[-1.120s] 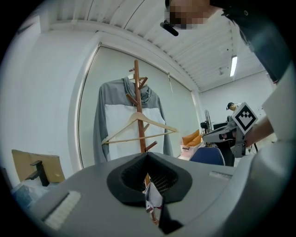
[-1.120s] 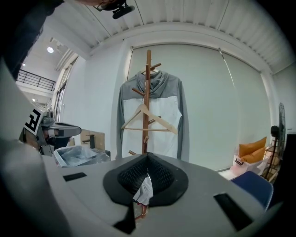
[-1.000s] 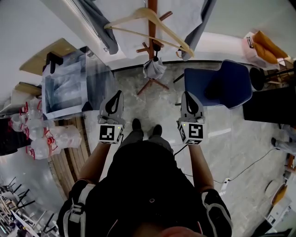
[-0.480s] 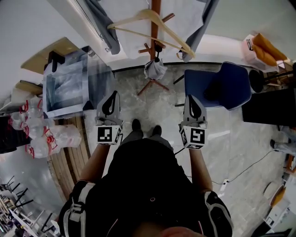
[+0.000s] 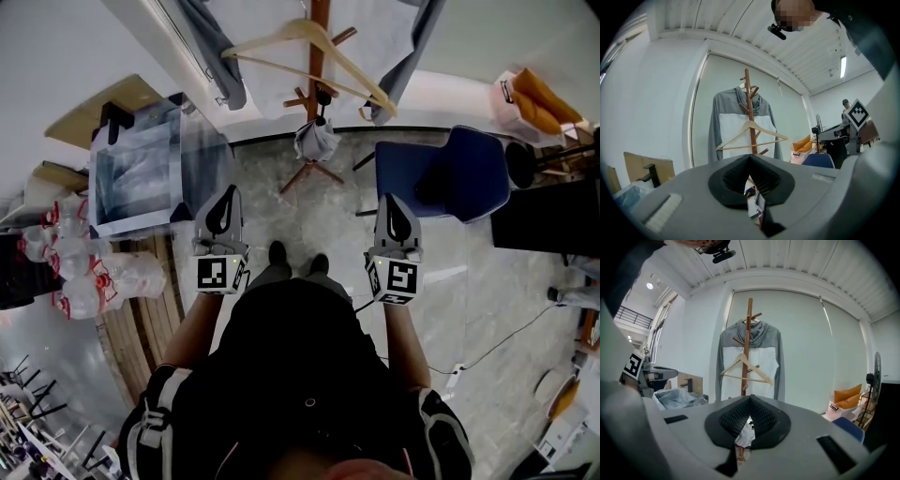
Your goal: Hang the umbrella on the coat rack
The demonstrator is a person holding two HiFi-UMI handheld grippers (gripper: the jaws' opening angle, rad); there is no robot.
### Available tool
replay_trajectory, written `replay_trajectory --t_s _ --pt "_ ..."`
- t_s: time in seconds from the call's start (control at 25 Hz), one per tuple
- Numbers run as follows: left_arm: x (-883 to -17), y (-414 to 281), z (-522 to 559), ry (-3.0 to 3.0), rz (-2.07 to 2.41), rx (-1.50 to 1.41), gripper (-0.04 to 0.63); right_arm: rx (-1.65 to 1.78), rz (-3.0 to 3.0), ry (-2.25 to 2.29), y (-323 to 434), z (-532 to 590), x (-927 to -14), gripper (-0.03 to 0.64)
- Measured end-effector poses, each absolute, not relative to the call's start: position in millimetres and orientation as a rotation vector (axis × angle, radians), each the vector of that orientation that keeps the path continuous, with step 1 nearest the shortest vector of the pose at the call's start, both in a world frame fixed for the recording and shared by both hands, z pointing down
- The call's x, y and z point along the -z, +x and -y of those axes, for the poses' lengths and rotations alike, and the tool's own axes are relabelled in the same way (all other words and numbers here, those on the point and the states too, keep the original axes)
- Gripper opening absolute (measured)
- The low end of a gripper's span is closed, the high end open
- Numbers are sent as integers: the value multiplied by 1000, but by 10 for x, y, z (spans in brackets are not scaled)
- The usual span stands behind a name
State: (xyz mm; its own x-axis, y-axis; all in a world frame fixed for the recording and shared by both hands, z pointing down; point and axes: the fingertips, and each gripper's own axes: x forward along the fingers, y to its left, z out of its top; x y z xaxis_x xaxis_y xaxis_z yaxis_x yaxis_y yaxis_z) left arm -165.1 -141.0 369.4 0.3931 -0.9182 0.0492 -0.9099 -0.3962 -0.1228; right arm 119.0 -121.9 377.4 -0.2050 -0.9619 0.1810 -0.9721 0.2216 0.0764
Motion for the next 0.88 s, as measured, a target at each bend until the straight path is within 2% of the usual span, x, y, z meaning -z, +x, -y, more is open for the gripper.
replay_trajectory --t_s 0.88 --pt "-3702 -1683 1398 -2553 -1705 175 0 -60 2338 1818 1074 1257 -3730 0"
